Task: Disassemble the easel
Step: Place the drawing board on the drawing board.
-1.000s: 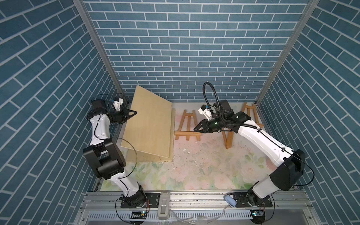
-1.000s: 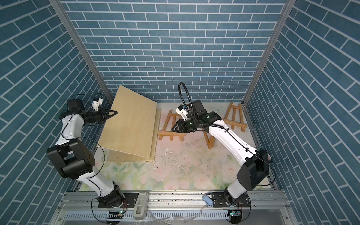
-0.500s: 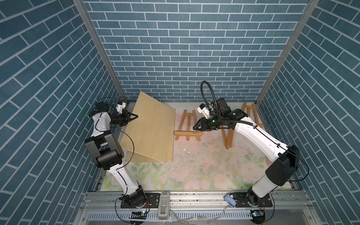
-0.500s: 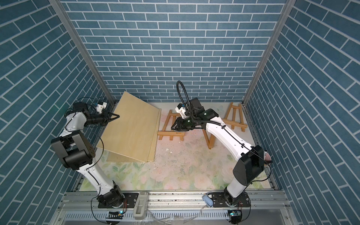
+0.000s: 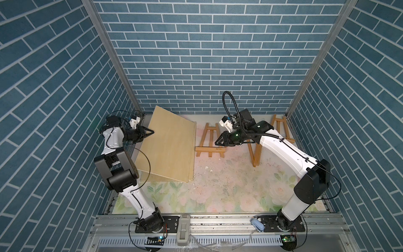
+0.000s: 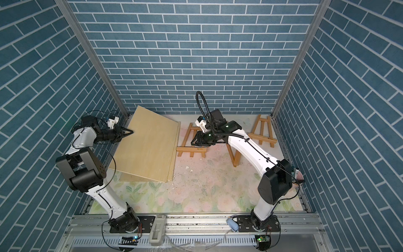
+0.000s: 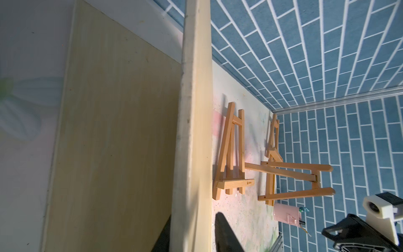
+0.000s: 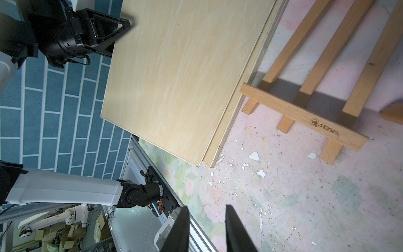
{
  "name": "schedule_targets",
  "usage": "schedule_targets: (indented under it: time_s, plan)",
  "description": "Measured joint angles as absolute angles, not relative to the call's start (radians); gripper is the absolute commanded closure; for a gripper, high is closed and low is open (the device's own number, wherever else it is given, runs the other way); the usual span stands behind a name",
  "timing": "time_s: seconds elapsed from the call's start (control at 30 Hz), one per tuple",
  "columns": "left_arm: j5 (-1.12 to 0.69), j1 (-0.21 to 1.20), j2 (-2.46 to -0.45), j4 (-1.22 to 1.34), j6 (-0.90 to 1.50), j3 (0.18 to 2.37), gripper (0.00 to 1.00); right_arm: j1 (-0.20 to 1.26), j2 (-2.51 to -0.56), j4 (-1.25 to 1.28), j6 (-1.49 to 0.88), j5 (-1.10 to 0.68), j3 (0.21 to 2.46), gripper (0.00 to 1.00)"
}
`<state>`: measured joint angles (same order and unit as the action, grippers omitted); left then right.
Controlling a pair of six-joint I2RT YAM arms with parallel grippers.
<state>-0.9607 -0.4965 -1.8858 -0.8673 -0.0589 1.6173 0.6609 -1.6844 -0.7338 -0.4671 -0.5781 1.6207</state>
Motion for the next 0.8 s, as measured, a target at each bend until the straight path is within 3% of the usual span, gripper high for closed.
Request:
schedule_targets:
  time_s: [0.8]
  plan:
    - [-0.664, -0.498, -1.845, -0.907, -0.102, 1.729, 0.65, 0.661, -1.737, -0.764, -0.466, -0.561, 1.641, 0.73]
